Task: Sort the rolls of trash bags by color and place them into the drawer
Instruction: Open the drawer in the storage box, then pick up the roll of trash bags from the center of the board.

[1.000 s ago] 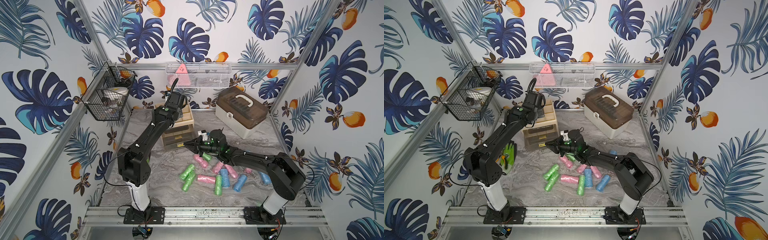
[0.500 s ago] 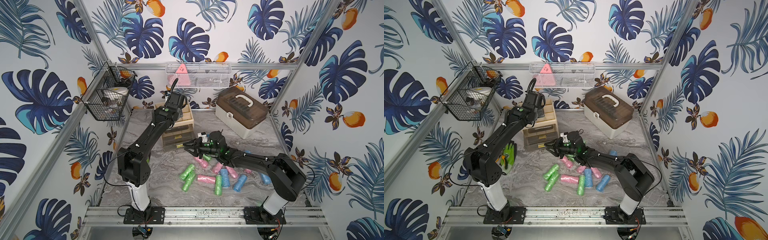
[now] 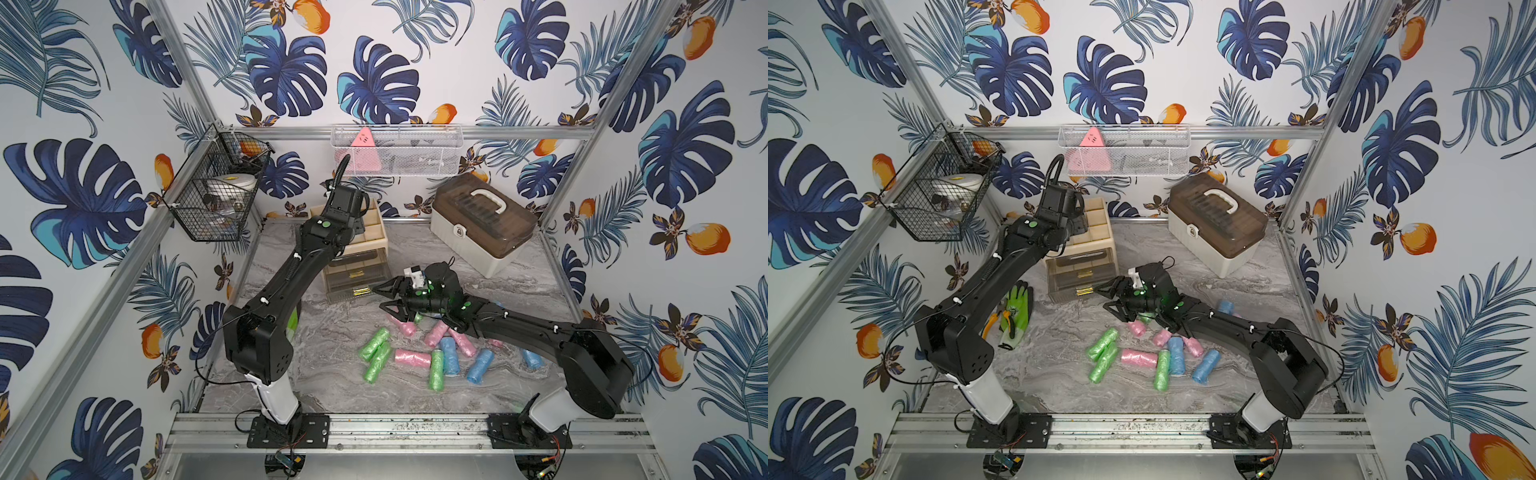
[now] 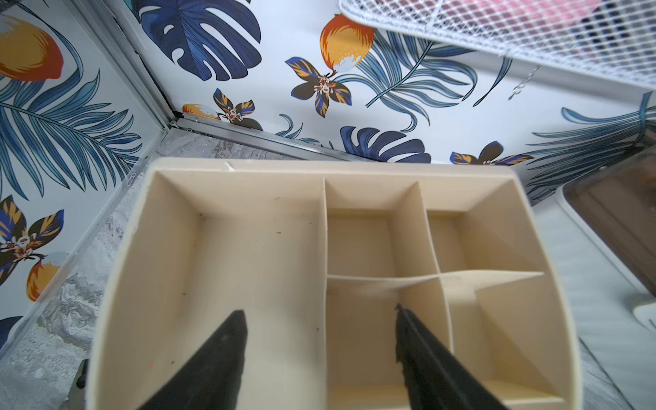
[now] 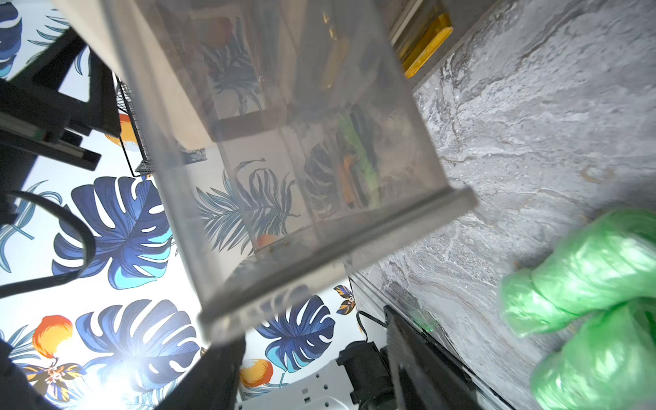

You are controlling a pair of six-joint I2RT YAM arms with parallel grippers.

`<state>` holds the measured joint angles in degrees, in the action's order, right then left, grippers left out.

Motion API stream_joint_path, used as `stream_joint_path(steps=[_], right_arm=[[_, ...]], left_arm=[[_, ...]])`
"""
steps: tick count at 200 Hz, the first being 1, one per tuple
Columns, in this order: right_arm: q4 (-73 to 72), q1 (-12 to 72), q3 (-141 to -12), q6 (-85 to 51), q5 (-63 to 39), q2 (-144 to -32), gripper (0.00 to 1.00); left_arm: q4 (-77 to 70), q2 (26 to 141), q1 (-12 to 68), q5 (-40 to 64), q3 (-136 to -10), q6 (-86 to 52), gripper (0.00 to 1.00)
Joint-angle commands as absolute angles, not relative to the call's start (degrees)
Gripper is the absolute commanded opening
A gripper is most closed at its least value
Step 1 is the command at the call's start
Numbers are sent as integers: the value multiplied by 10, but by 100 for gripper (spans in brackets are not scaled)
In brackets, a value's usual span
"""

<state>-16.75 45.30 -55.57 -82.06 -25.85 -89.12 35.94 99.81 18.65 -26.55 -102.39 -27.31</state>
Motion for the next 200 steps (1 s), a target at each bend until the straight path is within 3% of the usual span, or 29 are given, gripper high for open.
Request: stream_joint_path(steps=[1, 45, 97, 132, 170, 200], right_arm=[[-92, 452, -555, -757, -241, -859, 65], [72, 431, -557, -614, -171, -775, 62], [315, 382, -674, -375, -29, -791, 59], [310, 333, -677, -358, -47, -846, 55], [273, 307, -679, -387, -70, -923, 53], [255, 303, -689, -410, -66, -977, 64]], left_arm=[[350, 982, 185, -248, -1021, -278, 81], [359, 931, 173, -187, -999, -280, 87], [437, 865, 157, 1, -1012, -232, 86], [476, 777, 155, 69, -940, -212, 86], [513, 683, 153, 70, -876, -210, 89], [537, 628, 152, 55, -851, -208, 90]])
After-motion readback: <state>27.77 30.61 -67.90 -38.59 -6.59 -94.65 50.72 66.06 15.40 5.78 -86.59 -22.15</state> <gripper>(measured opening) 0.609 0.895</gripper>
